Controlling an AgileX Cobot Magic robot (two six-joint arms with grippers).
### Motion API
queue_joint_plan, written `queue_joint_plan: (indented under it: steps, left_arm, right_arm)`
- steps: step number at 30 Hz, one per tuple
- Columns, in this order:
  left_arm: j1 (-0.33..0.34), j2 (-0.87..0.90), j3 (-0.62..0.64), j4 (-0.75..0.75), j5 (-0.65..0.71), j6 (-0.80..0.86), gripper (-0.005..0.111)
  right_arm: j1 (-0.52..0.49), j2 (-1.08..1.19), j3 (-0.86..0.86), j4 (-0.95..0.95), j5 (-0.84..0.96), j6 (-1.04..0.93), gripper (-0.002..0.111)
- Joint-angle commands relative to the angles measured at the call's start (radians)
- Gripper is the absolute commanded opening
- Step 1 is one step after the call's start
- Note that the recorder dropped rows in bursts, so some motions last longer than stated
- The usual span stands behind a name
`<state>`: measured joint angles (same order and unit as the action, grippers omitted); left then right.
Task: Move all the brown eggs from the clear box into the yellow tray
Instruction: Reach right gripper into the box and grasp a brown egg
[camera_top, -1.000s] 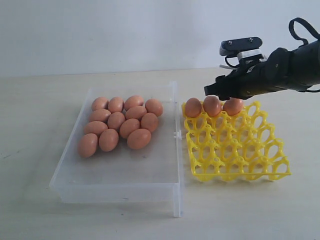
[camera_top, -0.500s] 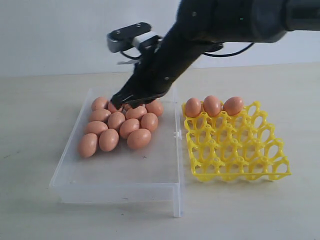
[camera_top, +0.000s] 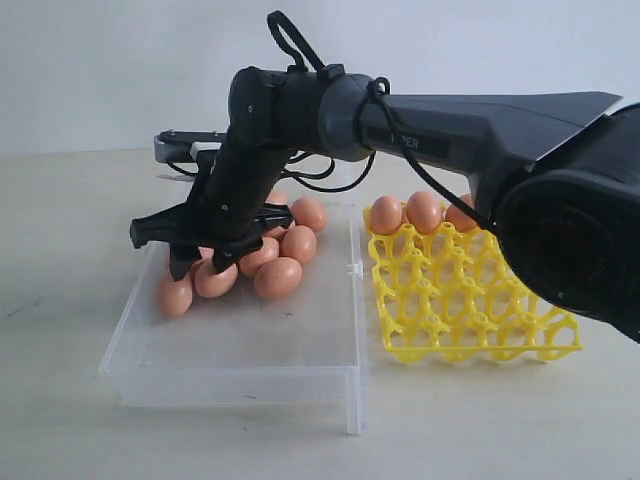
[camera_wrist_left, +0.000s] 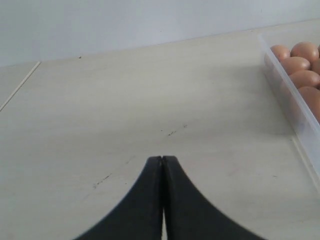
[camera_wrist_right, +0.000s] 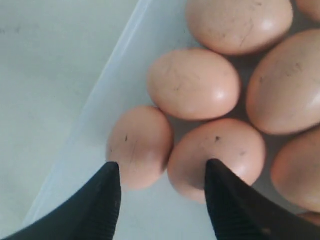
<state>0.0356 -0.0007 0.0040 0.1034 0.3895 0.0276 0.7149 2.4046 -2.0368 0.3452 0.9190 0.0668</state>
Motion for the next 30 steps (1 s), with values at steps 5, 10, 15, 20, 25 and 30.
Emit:
queue_joint_plan:
  steps: [5,10,15,20,25,30]
  left_arm:
    - [-0.006,0.001,-0.004,-0.002,-0.009,-0.005,0.0]
    - [-0.006,0.001,-0.004,-0.002,-0.009,-0.005,0.0]
    - [-0.006,0.001,-0.004,-0.002,-0.009,-0.005,0.0]
    - [-0.006,0.001,-0.004,-0.002,-0.009,-0.005,0.0]
    - [-0.006,0.001,-0.004,-0.002,-0.009,-0.005,0.0]
    - [-0.006,0.001,-0.004,-0.002,-0.009,-0.005,0.0]
  right_arm:
    - [-0.002,0.017,-0.03,-0.006,-0.047,0.077,0.051]
    - [-0.014,0.028,-0.045,-0.034,-0.01,0.121,0.051]
    - [-0.028,0.034,-0.045,-0.051,0.009,0.119,0.051]
    - [-0.036,0.053,-0.045,-0.102,0.028,0.121,0.051]
    - [-0.04,0.066,-0.045,-0.09,0.028,0.121,0.051]
    - [-0.04,0.088,-0.045,-0.074,0.024,0.119,0.051]
